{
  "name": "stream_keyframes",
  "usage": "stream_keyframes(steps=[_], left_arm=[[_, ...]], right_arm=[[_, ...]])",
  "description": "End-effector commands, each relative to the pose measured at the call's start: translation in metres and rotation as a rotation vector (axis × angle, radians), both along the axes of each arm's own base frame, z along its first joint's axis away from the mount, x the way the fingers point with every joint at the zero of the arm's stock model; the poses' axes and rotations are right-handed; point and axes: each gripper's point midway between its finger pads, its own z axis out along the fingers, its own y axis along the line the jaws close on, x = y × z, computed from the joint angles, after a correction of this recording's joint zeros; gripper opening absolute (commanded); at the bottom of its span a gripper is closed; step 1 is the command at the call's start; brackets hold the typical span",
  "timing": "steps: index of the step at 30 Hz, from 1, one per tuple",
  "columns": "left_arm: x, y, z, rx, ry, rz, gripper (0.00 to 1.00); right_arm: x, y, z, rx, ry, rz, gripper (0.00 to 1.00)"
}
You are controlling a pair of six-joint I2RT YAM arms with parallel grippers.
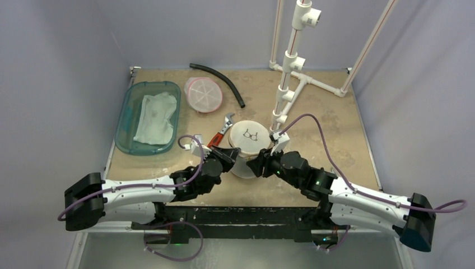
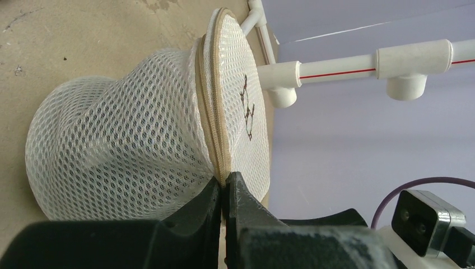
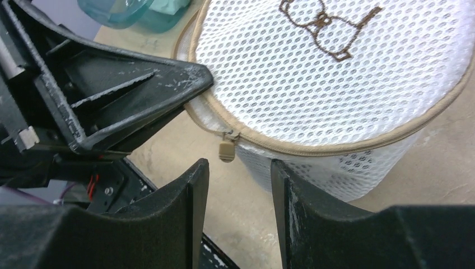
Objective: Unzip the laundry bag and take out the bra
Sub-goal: Unzip the laundry bag at the center of the board.
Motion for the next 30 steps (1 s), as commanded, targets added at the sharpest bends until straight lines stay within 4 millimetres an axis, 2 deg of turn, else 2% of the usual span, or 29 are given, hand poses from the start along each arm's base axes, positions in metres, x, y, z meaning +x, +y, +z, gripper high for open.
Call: stream_keyframes(steps=[1,7,13,20,26,30], left_arm=[[0.004,0.006,0.021,-0.059,-0.021,0.038,0.00],[0.004,0.008,0.023,-0.060,-0.024,0.043,0.00],[0.004,0.008,0.019,-0.058,-0.020,0.041,0.00],[0.004,0.004,0.015,-0.055,-0.012,0.031,0.00],[0.003,0.003,0.014,-0.053,-0.010,0.026,0.00],[0.003,0.005,0.014,-0.054,-0.010,0.027,0.00]], right_arm=[[0.021,0.002,0.030,0.067,-0.065,-0.103,0.48],[0.022,0.012,0.029,0.053,-0.063,-0.078,0.48],[0.023,0.016,0.030,0.055,-0.065,-0.073,0.42],[0.023,0.021,0.030,0.051,-0.063,-0.069,0.40],[0.027,0.018,0.032,0.040,-0.066,-0.096,0.23],[0.027,0.013,0.032,0.045,-0.068,-0.112,0.05]])
